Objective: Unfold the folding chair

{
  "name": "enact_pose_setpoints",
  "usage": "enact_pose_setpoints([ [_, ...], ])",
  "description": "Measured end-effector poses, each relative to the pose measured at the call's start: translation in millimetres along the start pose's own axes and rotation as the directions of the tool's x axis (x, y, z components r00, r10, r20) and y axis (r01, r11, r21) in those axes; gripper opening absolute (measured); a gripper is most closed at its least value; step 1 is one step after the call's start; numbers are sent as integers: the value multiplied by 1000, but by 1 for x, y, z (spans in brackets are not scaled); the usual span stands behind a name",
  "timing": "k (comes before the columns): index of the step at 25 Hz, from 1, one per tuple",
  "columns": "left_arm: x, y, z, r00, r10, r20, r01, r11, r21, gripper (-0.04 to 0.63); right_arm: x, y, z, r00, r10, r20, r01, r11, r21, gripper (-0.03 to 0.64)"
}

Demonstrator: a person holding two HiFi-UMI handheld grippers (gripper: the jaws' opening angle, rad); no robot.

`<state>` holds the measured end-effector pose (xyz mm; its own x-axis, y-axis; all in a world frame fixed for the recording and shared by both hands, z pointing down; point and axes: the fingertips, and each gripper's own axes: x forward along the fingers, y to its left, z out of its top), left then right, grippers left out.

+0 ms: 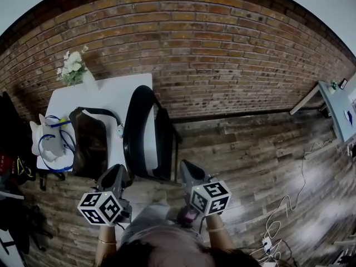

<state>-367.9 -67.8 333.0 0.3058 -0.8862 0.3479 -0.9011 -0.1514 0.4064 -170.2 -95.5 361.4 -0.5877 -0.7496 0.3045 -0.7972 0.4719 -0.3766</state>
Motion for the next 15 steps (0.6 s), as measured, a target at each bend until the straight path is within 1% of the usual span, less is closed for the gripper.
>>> enact_pose_setpoints([
  [5, 30, 19, 0, 998, -1, -68, 1, 1000, -1, 75, 42, -25, -2, 1000, -15, -25, 16, 999, 38, -6],
  [10, 53, 28, -13, 987, -15, -162, 17, 1000, 10, 112, 81, -49, -15, 997, -10, -77, 18, 995, 100, 15],
  [12, 60, 31, -16, 984, -8, -179, 12, 1000, 23, 126, 96, -57, -21, 995, -2, -95, 14, 992, 124, 20],
  [15, 69, 33, -19, 978, -19, -206, 23, 1000, 19, 147, 115, -66, -29, 993, 15, -119, 4, 987, 163, 35],
])
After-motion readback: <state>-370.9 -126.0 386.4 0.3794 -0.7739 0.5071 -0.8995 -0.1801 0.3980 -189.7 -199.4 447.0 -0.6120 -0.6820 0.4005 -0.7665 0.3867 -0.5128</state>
